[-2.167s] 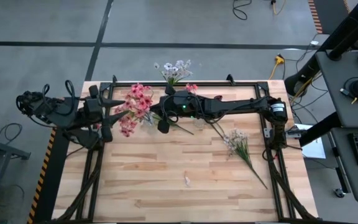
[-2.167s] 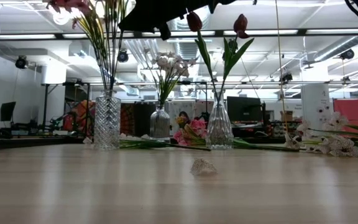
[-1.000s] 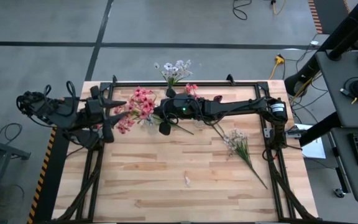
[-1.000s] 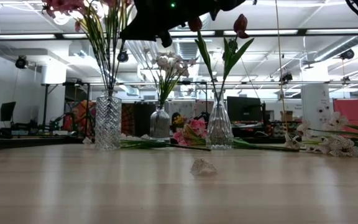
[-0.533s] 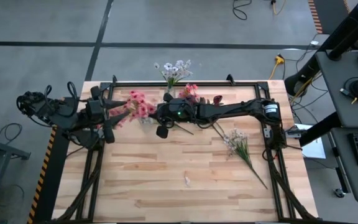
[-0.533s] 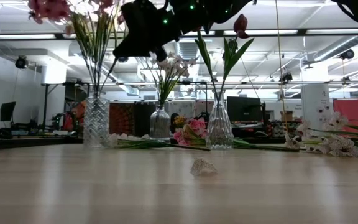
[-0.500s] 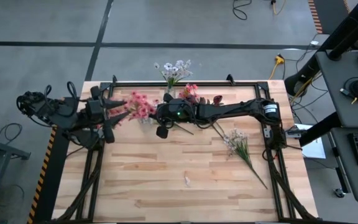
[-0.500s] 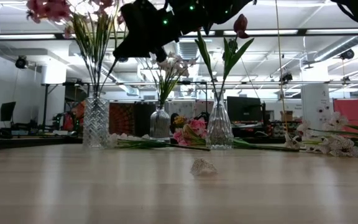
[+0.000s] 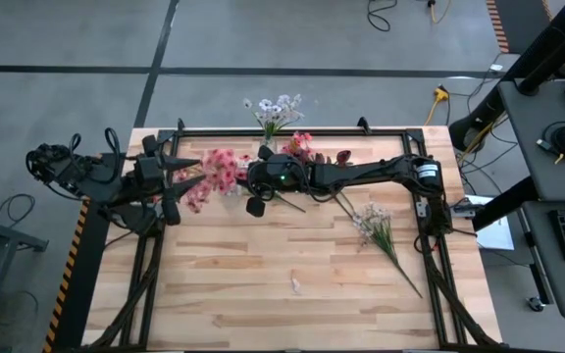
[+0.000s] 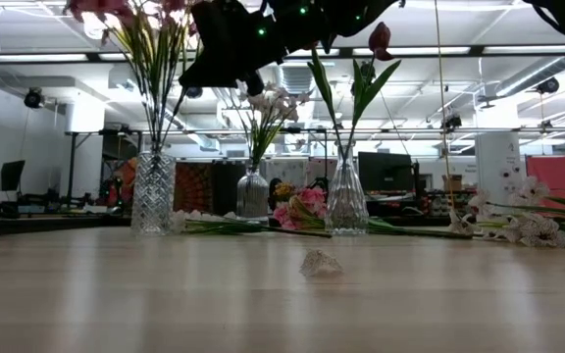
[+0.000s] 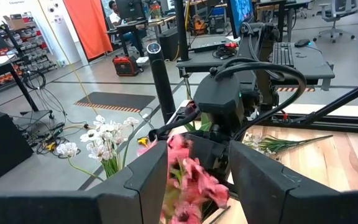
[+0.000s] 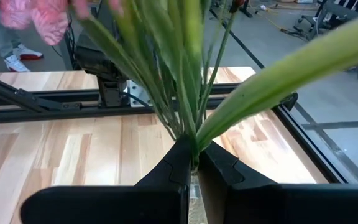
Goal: Sort flowers into vase by color
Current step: Put the left pink flower into the bottom left transparent vase
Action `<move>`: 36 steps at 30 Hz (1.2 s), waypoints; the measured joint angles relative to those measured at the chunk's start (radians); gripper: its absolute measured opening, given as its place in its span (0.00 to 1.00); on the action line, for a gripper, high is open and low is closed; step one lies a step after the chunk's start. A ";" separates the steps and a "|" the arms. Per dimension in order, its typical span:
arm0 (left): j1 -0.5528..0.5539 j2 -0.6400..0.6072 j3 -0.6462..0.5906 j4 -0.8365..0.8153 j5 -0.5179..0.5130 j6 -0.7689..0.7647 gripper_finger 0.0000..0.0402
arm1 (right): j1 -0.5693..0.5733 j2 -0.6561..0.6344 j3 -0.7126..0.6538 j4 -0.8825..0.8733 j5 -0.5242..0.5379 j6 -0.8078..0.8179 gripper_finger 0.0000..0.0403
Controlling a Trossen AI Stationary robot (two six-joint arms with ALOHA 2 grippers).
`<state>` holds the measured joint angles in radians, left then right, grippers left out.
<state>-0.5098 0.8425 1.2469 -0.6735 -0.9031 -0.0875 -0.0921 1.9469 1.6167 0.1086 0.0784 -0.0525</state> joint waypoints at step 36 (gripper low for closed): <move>0.000 0.000 0.000 -0.001 0.000 0.000 0.39 | 0.000 -0.008 0.025 -0.018 -0.007 -0.012 0.37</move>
<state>-0.5098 0.8429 1.2469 -0.6740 -0.9028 -0.0875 -0.0921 1.9387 1.6418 0.0901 0.0710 -0.0643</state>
